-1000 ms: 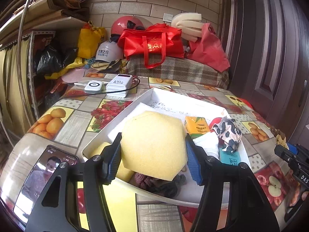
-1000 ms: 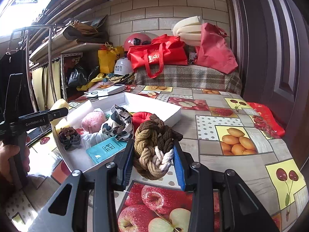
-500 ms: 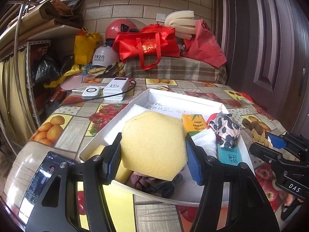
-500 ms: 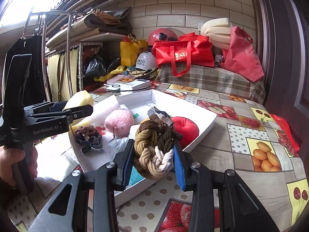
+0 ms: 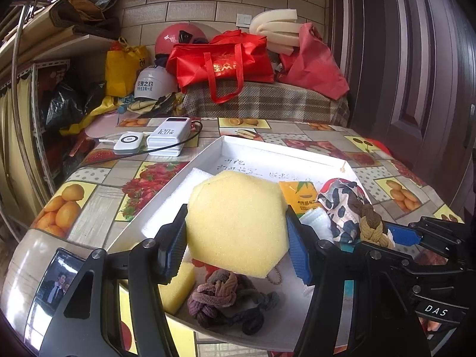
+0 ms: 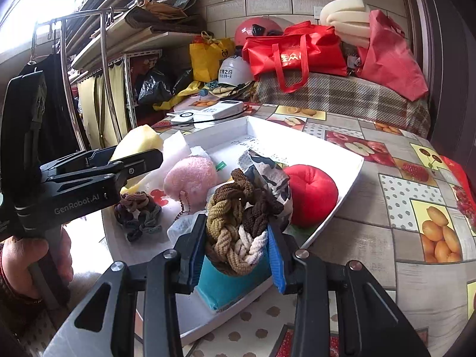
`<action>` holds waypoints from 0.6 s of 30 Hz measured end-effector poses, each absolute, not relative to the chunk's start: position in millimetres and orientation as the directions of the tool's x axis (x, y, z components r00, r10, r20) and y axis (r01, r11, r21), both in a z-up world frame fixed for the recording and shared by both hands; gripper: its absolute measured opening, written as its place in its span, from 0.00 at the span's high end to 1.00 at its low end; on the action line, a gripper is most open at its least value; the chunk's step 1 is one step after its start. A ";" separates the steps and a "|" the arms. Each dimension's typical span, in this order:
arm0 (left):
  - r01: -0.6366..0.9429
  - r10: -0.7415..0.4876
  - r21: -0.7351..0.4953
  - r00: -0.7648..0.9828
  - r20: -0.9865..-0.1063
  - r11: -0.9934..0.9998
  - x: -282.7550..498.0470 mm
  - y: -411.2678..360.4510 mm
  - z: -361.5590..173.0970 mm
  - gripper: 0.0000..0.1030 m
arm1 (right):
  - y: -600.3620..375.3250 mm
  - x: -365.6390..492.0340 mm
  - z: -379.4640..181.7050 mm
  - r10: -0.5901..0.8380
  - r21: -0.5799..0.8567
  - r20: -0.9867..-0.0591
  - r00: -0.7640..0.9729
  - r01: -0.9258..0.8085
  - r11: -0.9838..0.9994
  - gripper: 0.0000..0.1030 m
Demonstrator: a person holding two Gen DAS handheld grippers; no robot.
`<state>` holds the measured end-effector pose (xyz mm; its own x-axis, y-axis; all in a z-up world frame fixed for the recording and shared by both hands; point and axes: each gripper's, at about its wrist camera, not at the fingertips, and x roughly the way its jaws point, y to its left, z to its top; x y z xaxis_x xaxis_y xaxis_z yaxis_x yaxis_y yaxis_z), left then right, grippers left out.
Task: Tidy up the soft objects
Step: 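Carry the beige rope knot and yellow sponge over the white tray, then lower beige knot and yellow sponge into the tray and open both grippers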
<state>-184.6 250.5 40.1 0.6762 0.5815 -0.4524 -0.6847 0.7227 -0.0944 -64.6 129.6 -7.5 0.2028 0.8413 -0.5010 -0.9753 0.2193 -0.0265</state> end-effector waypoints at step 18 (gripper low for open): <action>-0.717 0.599 -0.077 0.632 -0.492 0.693 -158.0 265.5 37.2 0.34 | 163.3 -48.2 0.9 0.842 -0.041 -0.460 0.281 -0.954 0.296 0.42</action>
